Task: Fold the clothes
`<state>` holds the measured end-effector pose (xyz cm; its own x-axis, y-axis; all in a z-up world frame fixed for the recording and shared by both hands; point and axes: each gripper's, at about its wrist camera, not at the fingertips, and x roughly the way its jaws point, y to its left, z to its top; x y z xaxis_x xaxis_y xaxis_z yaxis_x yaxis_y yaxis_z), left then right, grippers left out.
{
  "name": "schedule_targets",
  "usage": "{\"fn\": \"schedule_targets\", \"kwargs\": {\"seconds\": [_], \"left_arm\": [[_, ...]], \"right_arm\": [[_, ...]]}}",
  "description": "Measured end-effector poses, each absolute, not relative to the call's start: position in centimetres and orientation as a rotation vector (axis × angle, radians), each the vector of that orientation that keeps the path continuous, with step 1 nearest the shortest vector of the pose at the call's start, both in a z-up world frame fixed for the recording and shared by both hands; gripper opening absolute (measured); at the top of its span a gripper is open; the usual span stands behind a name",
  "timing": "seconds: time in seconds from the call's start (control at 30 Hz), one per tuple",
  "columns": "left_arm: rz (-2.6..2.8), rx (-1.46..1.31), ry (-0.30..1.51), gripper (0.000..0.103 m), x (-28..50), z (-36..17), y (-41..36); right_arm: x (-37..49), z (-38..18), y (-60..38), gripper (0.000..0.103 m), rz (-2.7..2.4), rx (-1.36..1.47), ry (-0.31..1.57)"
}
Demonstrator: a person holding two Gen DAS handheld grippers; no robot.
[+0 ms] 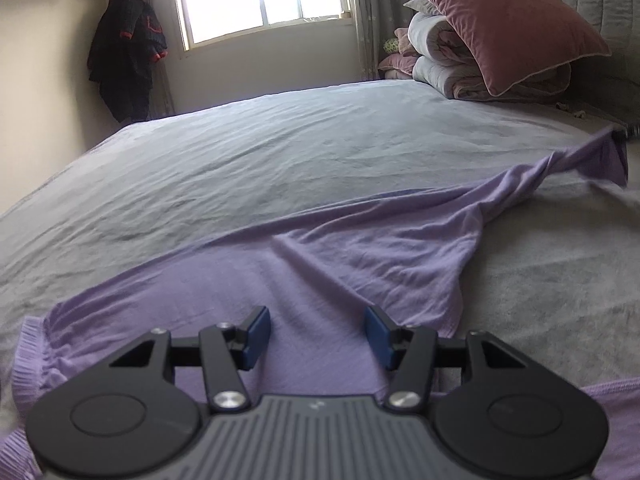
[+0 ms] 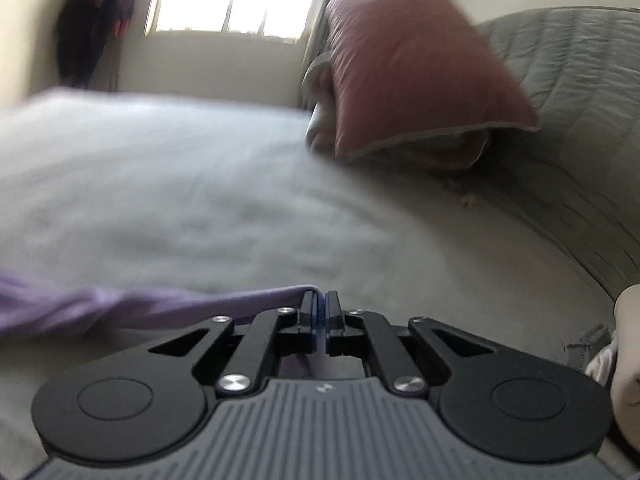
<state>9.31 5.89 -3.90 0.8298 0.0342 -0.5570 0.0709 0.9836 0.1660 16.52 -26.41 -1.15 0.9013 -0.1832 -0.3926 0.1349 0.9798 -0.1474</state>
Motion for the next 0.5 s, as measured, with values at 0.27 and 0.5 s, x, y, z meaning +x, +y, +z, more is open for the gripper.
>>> {"fn": "schedule_targets", "kwargs": {"seconds": [0.27,0.5], "left_arm": [[-0.142,0.278,0.584,0.054,10.4,-1.8,2.2],[-0.372,0.286,0.611,0.055,15.2,-1.0,-5.3]], "right_arm": [[16.6,-2.8,-28.8,0.002,-0.143,-0.033,0.332],[17.6,-1.9,-30.5,0.003,-0.018,-0.082,0.565]]}}
